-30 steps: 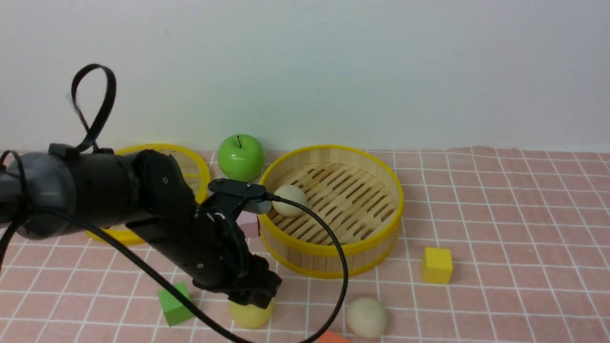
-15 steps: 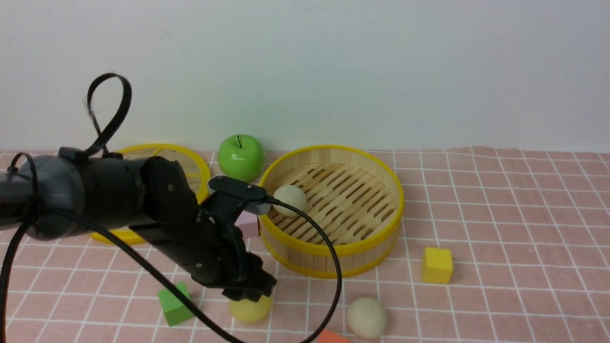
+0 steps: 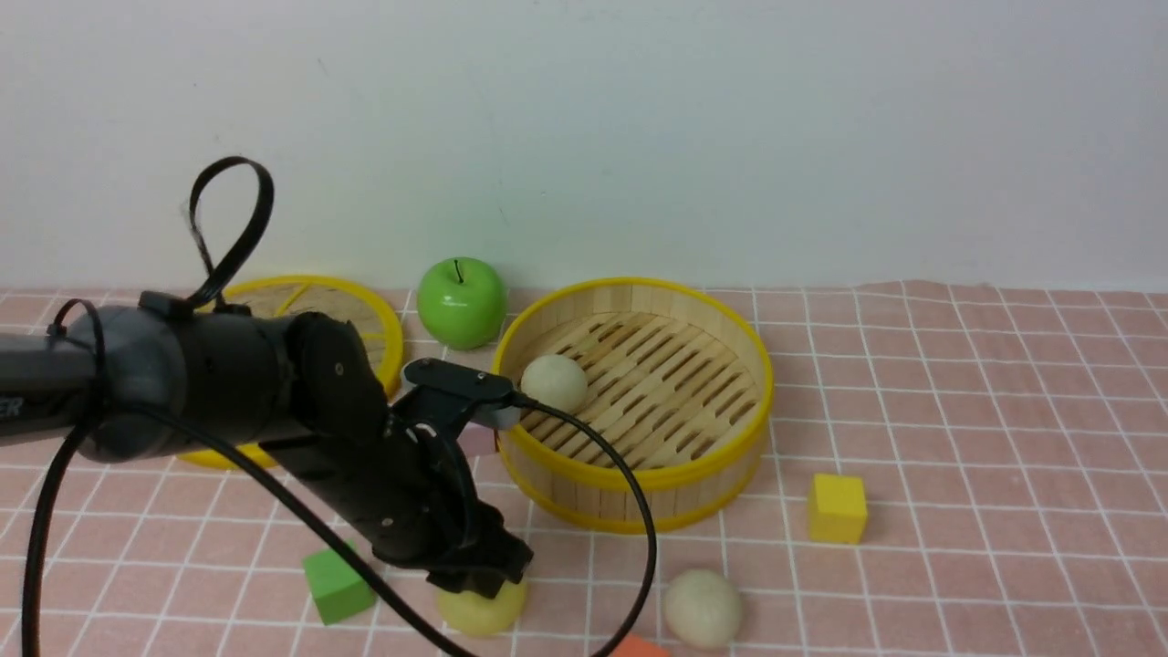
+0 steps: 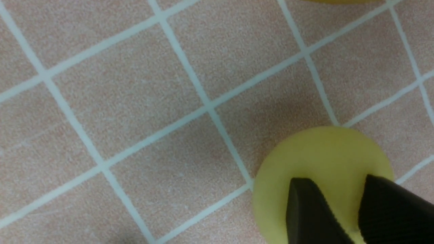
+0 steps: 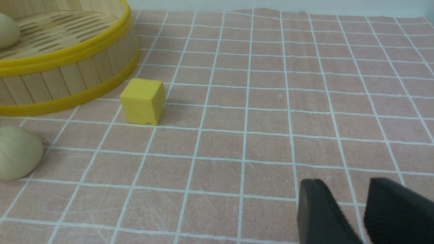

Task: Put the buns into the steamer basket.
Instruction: Use the left arm to grab a steamed stuffed bun, then use the left arm to put the steamed stuffed bun into the steamer

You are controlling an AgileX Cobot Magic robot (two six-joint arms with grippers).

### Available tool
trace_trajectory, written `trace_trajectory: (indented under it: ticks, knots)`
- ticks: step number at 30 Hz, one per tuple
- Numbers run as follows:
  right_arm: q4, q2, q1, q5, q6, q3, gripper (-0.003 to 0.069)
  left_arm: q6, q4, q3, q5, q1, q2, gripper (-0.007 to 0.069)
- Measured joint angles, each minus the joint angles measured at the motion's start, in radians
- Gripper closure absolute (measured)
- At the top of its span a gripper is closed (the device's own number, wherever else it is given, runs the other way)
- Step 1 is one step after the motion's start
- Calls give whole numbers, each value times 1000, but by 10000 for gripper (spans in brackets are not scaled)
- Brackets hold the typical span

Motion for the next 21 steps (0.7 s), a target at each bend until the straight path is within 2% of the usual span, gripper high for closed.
trace_trajectory:
  ticks: [2,3,7,14,21]
  knots:
    - [0,0,0,0,0,0,419,0,0,0,1,0,0,438]
    - [0,0,0,0,0,0,419,0,0,0,4,0,0,504]
    - [0,0,0,0,0,0,419,0,27,-11,16,0,0,633]
    - [0,0,0,0,0,0,419,-41,18,-84,133,0,-83,635]
    - [0,0,0,0,0,0,419,72,-95,-224,154,-38,-125,636]
